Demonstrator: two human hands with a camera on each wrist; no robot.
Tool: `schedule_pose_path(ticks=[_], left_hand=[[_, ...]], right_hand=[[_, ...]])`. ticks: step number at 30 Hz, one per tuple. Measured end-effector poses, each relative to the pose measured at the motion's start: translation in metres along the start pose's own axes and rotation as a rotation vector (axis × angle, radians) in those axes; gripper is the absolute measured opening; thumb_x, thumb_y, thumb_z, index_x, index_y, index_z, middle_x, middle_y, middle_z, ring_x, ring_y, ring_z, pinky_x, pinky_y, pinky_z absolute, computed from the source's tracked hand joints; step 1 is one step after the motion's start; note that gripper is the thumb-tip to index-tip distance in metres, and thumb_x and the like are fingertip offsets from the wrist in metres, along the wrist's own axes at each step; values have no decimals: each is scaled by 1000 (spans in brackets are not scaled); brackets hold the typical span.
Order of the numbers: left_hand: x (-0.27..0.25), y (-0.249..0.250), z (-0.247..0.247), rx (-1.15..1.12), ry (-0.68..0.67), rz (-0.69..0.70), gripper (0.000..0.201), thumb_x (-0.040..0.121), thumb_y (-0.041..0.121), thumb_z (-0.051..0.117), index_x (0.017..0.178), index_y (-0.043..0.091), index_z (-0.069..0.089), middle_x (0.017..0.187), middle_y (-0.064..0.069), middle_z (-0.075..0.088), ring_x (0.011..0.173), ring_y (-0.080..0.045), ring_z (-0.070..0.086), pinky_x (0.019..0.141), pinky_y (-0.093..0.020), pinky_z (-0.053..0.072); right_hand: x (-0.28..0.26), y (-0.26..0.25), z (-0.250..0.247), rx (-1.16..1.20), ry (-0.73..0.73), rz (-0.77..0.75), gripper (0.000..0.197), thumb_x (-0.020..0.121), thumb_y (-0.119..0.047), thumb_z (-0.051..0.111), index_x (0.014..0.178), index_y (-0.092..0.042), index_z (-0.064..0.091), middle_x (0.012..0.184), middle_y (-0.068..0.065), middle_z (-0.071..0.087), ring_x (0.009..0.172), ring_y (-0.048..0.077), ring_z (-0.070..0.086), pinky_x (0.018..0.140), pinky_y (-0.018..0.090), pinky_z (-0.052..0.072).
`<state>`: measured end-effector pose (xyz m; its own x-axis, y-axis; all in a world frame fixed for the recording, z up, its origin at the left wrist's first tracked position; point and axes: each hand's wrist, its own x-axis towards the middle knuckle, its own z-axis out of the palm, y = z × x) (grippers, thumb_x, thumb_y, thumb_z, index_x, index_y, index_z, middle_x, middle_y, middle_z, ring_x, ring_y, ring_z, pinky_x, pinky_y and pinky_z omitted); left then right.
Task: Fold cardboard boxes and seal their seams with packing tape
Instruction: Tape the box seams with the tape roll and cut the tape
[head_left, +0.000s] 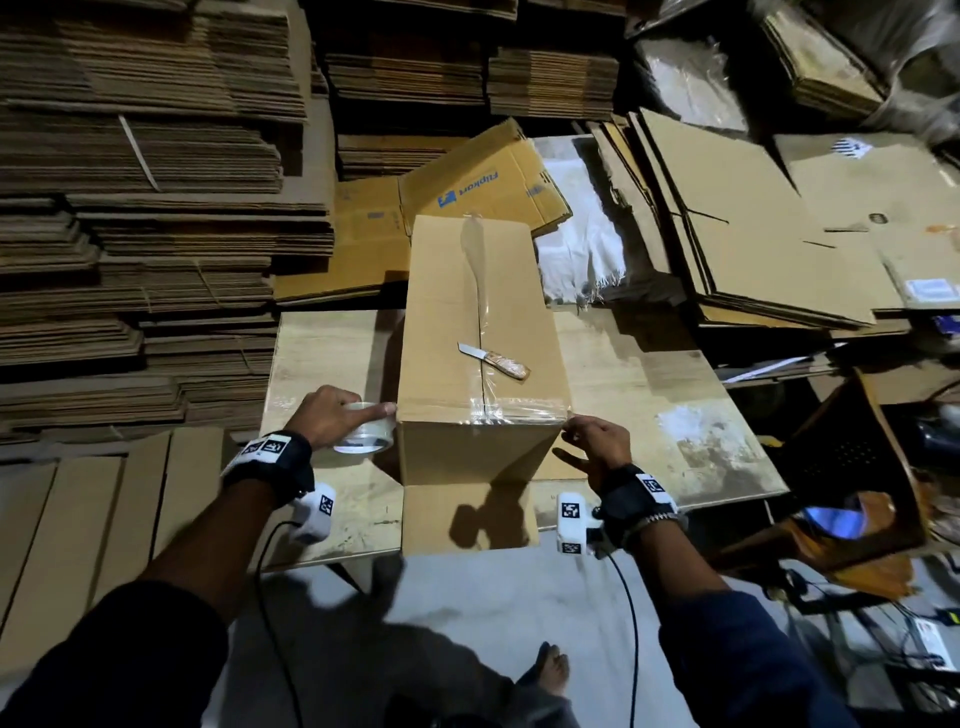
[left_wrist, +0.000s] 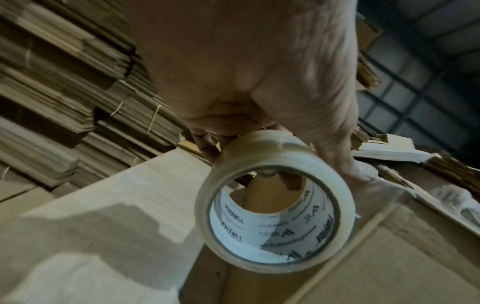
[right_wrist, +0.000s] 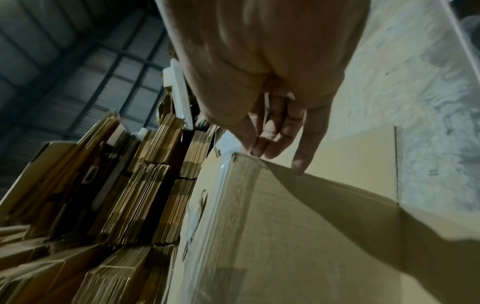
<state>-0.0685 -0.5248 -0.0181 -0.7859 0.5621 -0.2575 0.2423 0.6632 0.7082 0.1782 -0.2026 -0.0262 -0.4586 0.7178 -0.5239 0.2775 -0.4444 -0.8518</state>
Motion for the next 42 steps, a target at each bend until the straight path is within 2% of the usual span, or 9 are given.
schedule_pose_path(ticks=[5,8,13,19,24,27,31,34,42], left_hand=[[2,-12,19,-96,20,-12,80,68,91,64,63,12,64,52,2,64,61,-24,61,65,-36,43],[5,-13,17,-94,-6,3,75,63,97,60,49,23,49,40,7,41,46,-15,43,59,-35,30],[7,-19,21,-121,0,-20,69,77,80,70,42,26,47,42,8,40,45,-15,41,61,-35,30],[10,-23,25,-117,27,-35,59,82,73,72,49,28,57,51,13,46,58,-16,50,65,-35,38],[15,-35,29,-93,38,-42,57,77,69,66,57,17,57,59,-3,57,64,-24,53,63,-35,41],[14,-37,31,-110,29,-31,60,70,75,52,61,16,58,67,-11,64,67,-30,59,64,-40,49],[11,-36,33,-120,46,-60,58,78,82,67,56,28,63,54,3,54,59,-19,51,60,-33,38],[9,-36,31,-131,67,-86,79,65,96,64,56,18,54,51,5,51,56,-18,49,59,-33,35],[13,-40,30,-147,38,-97,77,68,92,68,55,23,37,50,6,38,53,-17,39,64,-34,30]], right_hand=[[8,5,9,-241,106,-58,16,95,-17,68,88,-6,77,88,13,71,89,28,67,67,46,64],[18,-6,2,-626,88,-81,29,94,-30,70,112,-8,74,107,12,71,98,34,70,57,38,62],[1,-31,25,-842,290,-674,30,93,-13,61,121,-12,71,113,11,72,104,31,67,92,39,55],[-55,-3,142,-1118,-292,-1333,34,103,-29,50,129,-12,63,124,11,64,114,28,59,90,44,55],[-43,17,201,-1506,-519,-1403,60,113,-41,19,161,-6,28,169,13,25,159,25,16,128,45,17],[-36,31,199,-1625,-510,-1405,67,112,-47,6,164,-7,15,171,13,16,160,25,9,128,48,16],[-31,38,178,-1594,-462,-1474,64,113,-45,12,165,-10,7,172,13,12,160,27,10,129,47,14],[-24,41,160,-1594,-440,-1520,62,113,-41,18,166,-10,7,172,14,12,160,28,10,128,47,14],[-1,44,87,-1544,-228,-1361,61,112,-43,18,166,-16,14,172,9,13,160,25,8,128,47,17]])
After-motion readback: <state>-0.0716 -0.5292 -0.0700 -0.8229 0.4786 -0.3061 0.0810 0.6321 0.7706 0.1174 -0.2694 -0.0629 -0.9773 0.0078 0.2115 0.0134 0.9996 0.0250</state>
